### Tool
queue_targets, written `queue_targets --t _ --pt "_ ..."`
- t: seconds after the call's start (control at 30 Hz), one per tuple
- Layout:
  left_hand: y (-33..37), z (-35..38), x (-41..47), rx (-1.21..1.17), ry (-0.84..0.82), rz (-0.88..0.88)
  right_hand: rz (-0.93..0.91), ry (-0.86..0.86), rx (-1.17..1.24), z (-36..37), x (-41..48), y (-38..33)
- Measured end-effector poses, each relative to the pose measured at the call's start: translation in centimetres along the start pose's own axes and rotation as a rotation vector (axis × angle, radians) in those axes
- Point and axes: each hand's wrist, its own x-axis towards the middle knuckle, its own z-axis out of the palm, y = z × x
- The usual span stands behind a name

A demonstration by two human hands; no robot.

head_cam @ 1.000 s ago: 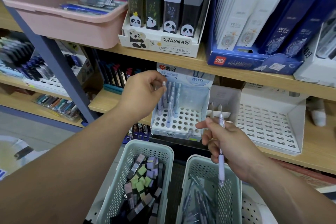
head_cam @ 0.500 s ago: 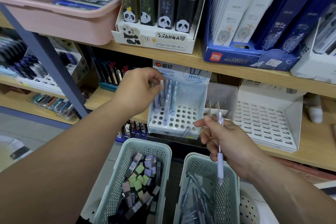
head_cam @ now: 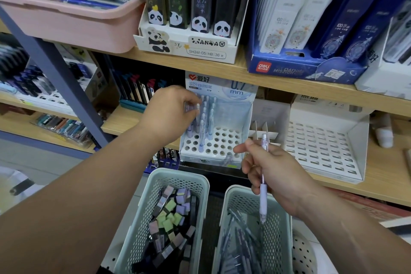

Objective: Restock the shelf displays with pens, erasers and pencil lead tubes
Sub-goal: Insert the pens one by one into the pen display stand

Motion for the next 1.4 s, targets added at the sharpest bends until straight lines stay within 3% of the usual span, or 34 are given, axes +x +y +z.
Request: queue_targets --t 0.4,0.67,0.83,1.1,1.23,1.4 --pt "-0.1 0.9 0.0 0.08 0.026 0.012 -0.05 -0.077 -0.046 0.7 0.1 -0.1" --pt "3.0 -1.5 -1.8 -0.134 0.191 -0.029 -0.138 -0.123 -0.171 2.1 0.7 -0.4" --pt "5.9 -1.7 -5.2 -0.572 -0.087 -0.211 -0.258 -0.199 -0.304 4.1 0.7 -0.3" --pt "4.8 -2.0 -7.1 -0.613 -0.129 -0.329 -0.271 -0.301 -0.345 6.6 0.1 -0.1" --pt "2.8 -3.4 -6.1 -0.643 -0.005 -0.419 -0.205 -0.195 -0.31 5.4 -0.2 -0.8" --pt "-0.3 -4.2 -5.2 -0.565 0.18 -0.47 -0.187 0.249 -0.152 2.9 1.2 -0.7"
